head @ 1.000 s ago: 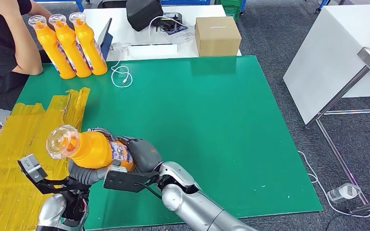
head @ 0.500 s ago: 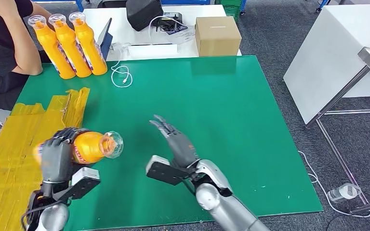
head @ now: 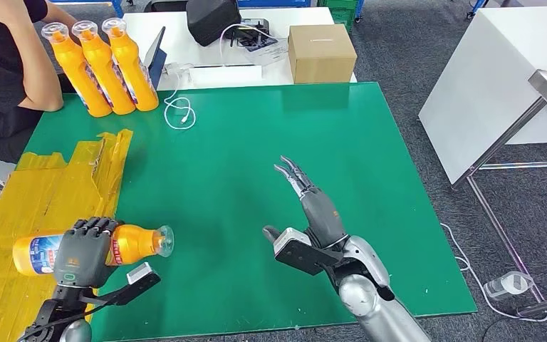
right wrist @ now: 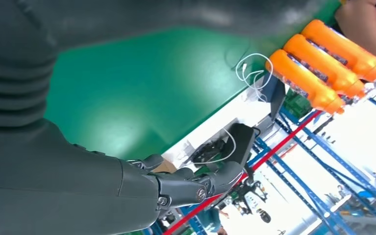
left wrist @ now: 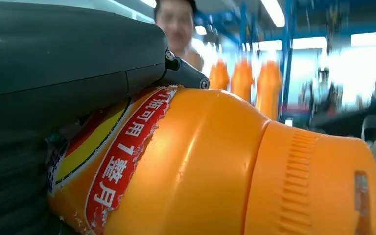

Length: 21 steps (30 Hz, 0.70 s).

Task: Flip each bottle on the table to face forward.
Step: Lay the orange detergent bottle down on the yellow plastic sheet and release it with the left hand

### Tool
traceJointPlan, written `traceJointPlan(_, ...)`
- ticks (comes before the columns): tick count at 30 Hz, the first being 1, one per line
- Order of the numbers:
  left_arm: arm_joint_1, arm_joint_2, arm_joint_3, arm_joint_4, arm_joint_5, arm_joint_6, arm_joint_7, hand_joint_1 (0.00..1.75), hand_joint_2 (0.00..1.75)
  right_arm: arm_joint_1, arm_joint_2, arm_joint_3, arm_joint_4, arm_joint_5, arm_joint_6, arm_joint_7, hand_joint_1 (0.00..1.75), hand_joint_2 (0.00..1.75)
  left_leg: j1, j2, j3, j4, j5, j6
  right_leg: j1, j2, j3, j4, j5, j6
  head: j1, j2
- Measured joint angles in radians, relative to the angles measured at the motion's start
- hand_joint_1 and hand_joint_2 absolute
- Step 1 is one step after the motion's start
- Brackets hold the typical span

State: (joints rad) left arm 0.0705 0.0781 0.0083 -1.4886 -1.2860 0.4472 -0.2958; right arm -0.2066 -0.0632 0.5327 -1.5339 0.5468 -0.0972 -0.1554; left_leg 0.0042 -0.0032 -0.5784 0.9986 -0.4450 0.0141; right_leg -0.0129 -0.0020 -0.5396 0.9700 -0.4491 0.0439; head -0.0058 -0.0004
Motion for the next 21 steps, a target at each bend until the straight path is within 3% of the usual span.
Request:
traceJointPlan(3, -0.032, 0.014, -0.039, 0.109, -0.011, -0.025, 0.006, 1.75, 1.75, -0.015, -0.007, -0.003, -0.002, -0.004, 0.012, -0.003, 0.00, 1.75, 0.000, 0.000, 0.000, 0.000, 0.000, 0.000, 0.000, 0.000, 0.000, 0.000, 0.000, 0.000, 0.000, 0.000)
traceJointPlan(10, -0.194, 0.040, -0.117, 0.340, 0.018, -0.080, 0.016, 1.75, 1.75, -0.026, -0.026, -0.005, -0.002, -0.016, 0.030, -0.017, 0.00, 1.75, 0.000, -0.003, 0.002, 0.000, 0.000, 0.000, 0.000, -0.003, 0.004, 0.000, 0.000, 0.000, 0.000, 0.000)
traceJointPlan(11, -0.212, 0.043, -0.123, 0.361, 0.020, -0.082, 0.017, 1.44, 1.75, -0.026, -0.027, -0.005, -0.002, -0.017, 0.030, -0.017, 0.00, 1.75, 0.000, -0.002, 0.004, 0.000, 0.000, 0.000, 0.000, -0.003, 0.005, 0.000, 0.000, 0.000, 0.000, 0.000)
traceJointPlan(14, -0.248, 0.049, -0.136, 0.407, 0.022, -0.083, 0.018, 0.13, 1.75, -0.026, -0.031, -0.005, -0.002, -0.018, 0.031, -0.017, 0.00, 1.75, 0.000, -0.002, 0.006, 0.000, 0.000, 0.000, 0.000, -0.003, 0.007, 0.000, 0.000, 0.000, 0.000, 0.000)
traceJointPlan(15, -0.255, 0.050, -0.139, 0.417, 0.021, -0.081, 0.021, 0.00, 1.75, -0.026, -0.032, -0.005, -0.002, -0.018, 0.031, -0.017, 0.00, 1.75, 0.000, -0.002, 0.006, 0.000, 0.000, 0.000, 0.000, -0.003, 0.008, 0.000, 0.000, 0.000, 0.000, 0.000)
traceJointPlan(17, -0.264, 0.052, -0.145, 0.432, 0.021, -0.075, 0.031, 0.00, 1.75, -0.026, -0.034, -0.005, -0.002, -0.014, 0.031, -0.016, 0.00, 1.75, 0.000, -0.002, 0.007, 0.000, 0.000, 0.000, 0.000, -0.003, 0.009, 0.000, 0.000, 0.000, 0.000, 0.000)
traceJointPlan(21, -0.269, 0.053, -0.150, 0.446, 0.046, -0.074, 0.035, 0.00, 0.00, -0.029, -0.041, -0.005, 0.000, -0.004, 0.041, -0.002, 0.00, 1.75, 0.000, -0.002, 0.009, 0.000, 0.000, 0.000, 0.000, -0.003, 0.011, 0.000, 0.000, 0.000, 0.000, 0.000)
